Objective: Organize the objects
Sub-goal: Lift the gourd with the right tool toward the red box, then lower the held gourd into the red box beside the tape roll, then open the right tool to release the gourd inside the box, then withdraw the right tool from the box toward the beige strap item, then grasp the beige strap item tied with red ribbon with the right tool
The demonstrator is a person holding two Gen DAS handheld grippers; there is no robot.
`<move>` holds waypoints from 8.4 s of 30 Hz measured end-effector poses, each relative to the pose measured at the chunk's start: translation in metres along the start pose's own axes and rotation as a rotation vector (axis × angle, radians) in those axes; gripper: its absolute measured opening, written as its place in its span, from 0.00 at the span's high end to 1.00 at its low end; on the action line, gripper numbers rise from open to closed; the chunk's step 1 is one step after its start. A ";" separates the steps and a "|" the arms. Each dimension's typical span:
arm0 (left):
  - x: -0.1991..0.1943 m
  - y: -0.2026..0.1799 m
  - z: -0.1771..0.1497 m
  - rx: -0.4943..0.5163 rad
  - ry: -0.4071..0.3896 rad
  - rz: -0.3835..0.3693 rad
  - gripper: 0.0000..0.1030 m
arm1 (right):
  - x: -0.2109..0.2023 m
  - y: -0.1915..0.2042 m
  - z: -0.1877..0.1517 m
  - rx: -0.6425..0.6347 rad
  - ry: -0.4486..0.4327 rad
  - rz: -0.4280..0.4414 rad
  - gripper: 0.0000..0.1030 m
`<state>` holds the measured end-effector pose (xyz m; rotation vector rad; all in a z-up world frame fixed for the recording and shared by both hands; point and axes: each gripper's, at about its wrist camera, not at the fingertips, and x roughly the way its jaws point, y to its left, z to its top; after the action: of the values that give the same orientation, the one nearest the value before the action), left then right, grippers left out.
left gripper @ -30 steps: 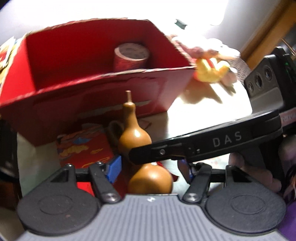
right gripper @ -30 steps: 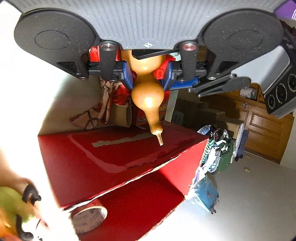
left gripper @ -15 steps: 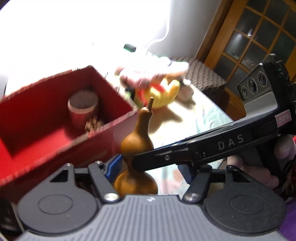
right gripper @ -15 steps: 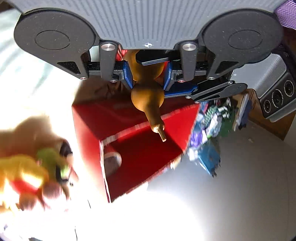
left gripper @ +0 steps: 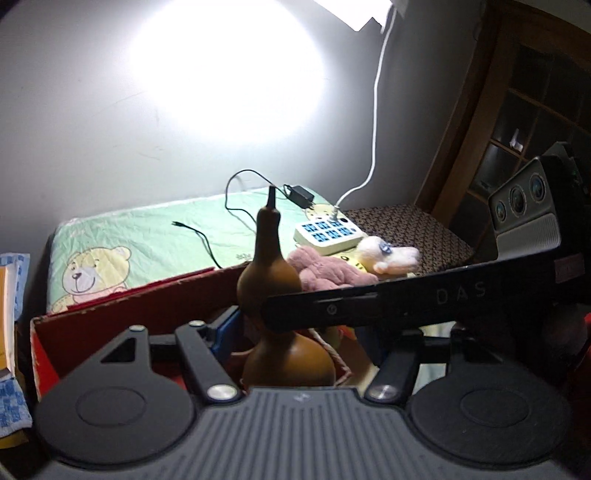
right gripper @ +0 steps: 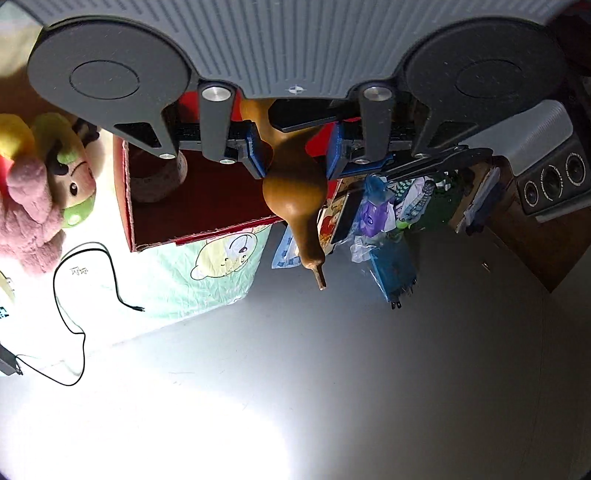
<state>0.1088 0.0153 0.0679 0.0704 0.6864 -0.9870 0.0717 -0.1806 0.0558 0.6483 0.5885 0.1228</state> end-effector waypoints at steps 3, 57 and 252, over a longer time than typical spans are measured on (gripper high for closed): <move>0.015 0.022 -0.002 -0.066 0.031 0.028 0.36 | 0.032 -0.005 0.008 0.016 0.074 -0.018 0.63; 0.090 0.106 -0.046 -0.182 0.298 0.259 0.31 | 0.157 -0.069 0.024 0.118 0.267 -0.185 0.60; 0.066 -0.019 -0.161 -0.305 0.437 0.201 0.33 | 0.061 -0.069 -0.131 0.092 0.512 0.009 0.48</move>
<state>0.0374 0.0125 -0.0919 0.0866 1.2009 -0.6680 0.0453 -0.1483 -0.0989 0.7129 1.0891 0.2756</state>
